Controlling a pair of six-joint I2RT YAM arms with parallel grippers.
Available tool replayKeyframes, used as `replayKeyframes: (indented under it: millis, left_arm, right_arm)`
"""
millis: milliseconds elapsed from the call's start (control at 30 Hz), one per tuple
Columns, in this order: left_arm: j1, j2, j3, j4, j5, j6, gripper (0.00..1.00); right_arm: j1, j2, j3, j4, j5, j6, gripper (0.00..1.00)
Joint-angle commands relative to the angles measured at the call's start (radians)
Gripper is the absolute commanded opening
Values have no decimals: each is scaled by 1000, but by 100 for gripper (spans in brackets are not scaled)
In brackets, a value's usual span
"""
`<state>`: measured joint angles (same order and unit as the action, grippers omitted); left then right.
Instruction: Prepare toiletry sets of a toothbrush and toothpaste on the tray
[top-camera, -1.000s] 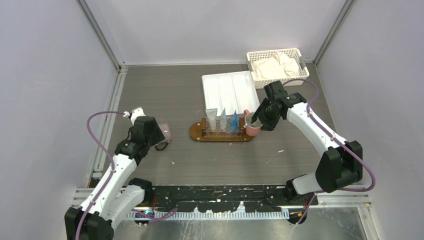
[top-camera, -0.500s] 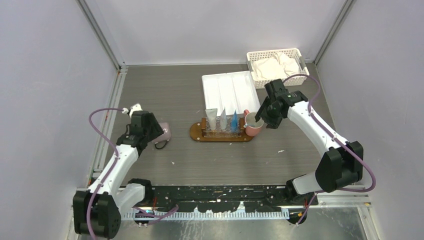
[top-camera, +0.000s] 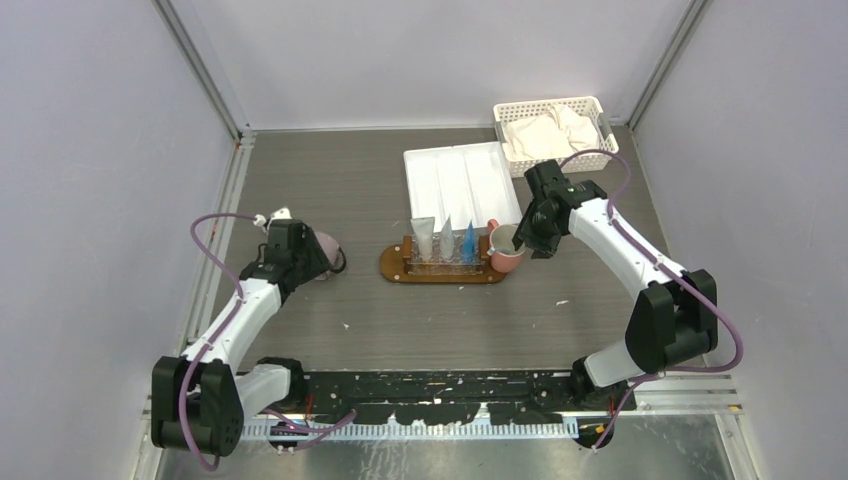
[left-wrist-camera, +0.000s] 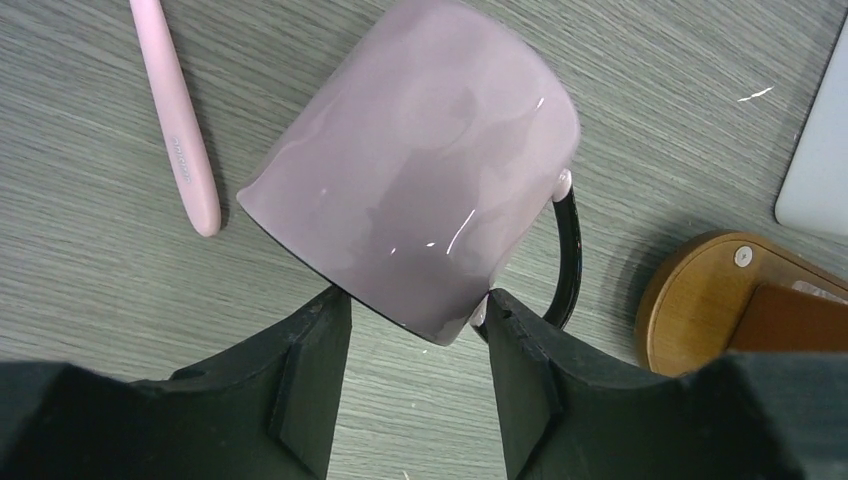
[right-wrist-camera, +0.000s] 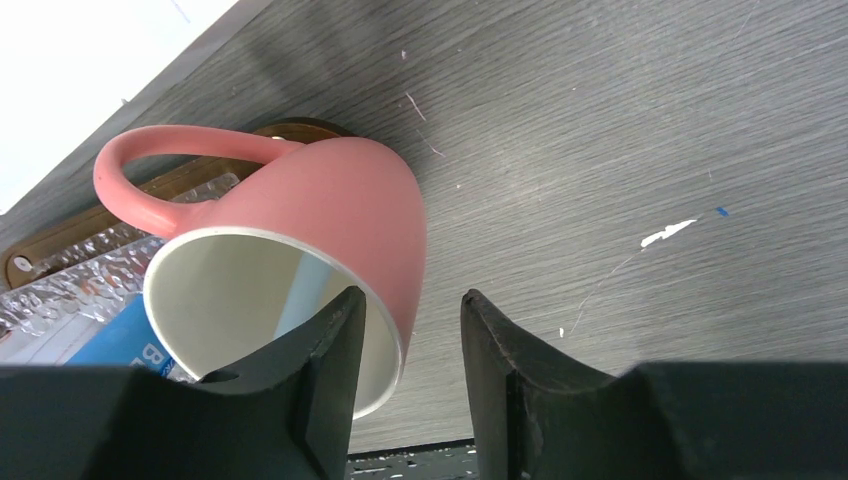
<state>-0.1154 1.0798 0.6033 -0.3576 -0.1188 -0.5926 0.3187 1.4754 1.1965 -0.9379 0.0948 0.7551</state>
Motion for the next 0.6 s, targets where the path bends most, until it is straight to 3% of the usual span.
replayKeyframes:
  millis: [0, 133, 233, 367, 567]
  left_arm:
    - [6, -16, 18, 22, 7, 19, 53]
    - [6, 7, 38, 21, 8, 28, 49]
    - [7, 23, 67, 8, 6, 38, 44]
    - [8, 46, 116, -34, 13, 55, 30]
    - [8, 77, 236, -140, 54, 91, 10]
  right_arm:
    - [-2, -8, -11, 26, 16, -29, 43]
    - [-1, -9, -25, 46, 15, -40, 33]
    - [-2, -1, -19, 44, 22, -54, 19]
    - [-2, -3, -3, 29, 24, -69, 5]
    - [-1, -73, 59, -46, 92, -87, 1]
